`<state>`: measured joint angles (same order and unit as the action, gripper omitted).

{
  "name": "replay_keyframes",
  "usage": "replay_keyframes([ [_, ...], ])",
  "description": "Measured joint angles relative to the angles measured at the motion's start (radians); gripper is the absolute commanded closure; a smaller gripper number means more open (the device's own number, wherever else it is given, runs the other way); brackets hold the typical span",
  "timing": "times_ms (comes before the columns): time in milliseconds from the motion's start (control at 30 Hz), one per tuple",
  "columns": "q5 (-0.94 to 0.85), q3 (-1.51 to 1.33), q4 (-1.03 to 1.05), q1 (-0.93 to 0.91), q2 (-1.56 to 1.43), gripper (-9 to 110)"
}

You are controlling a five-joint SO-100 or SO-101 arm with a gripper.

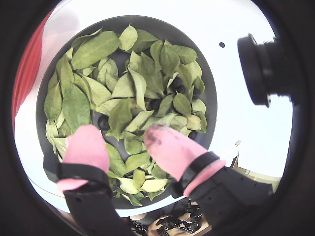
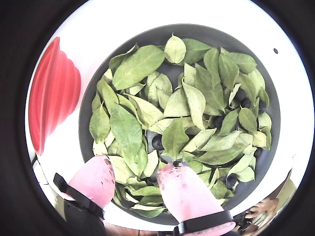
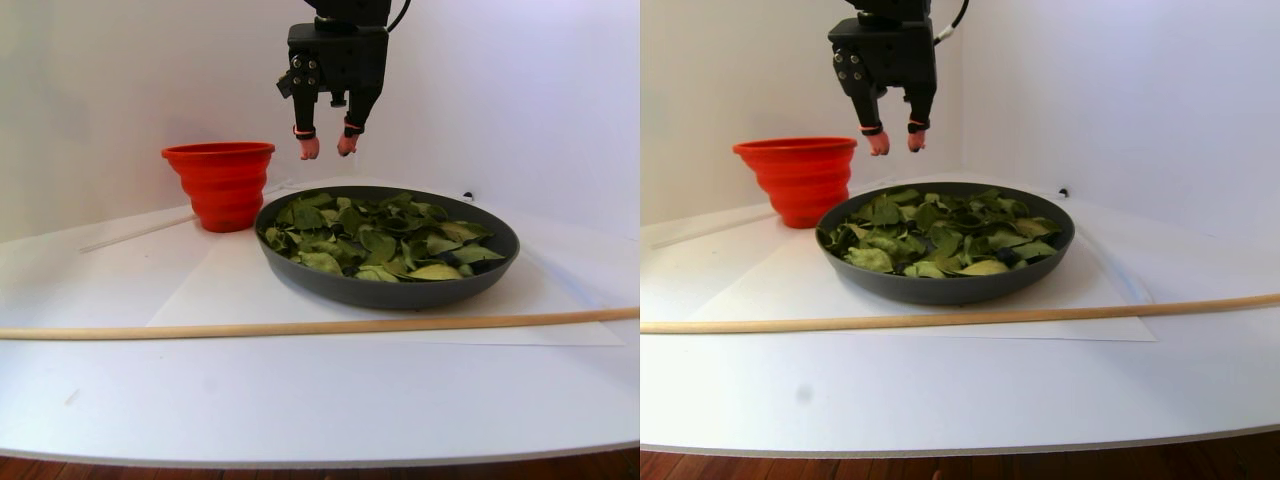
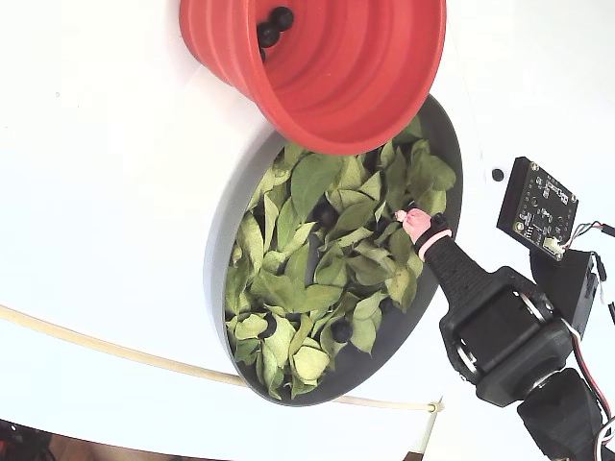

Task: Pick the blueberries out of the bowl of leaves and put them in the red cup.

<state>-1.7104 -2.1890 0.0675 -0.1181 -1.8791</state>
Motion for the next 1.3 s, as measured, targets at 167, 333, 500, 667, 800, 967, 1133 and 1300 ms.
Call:
replay_keyframes([
  [167, 0.000, 0.000, -0.017, -0.011, 0.038, 85],
  [333, 0.000, 0.000, -0.029, -0.011, 0.074, 85],
  [500, 0.015, 0.000, -0.052, -0.011, 0.114, 85],
  [667, 0.015, 0.000, -0.067, -0.011, 0.146, 85],
  [800, 0.015, 0.000, -0.081, -0.011, 0.169, 85],
  [967, 0.015, 0.000, -0.101, -0.011, 0.202, 85],
  [1133, 0.020, 0.014, -0.117, -0.011, 0.235, 85],
  [1300, 0.028, 0.044, -0.143, -0.014, 0.272, 85],
])
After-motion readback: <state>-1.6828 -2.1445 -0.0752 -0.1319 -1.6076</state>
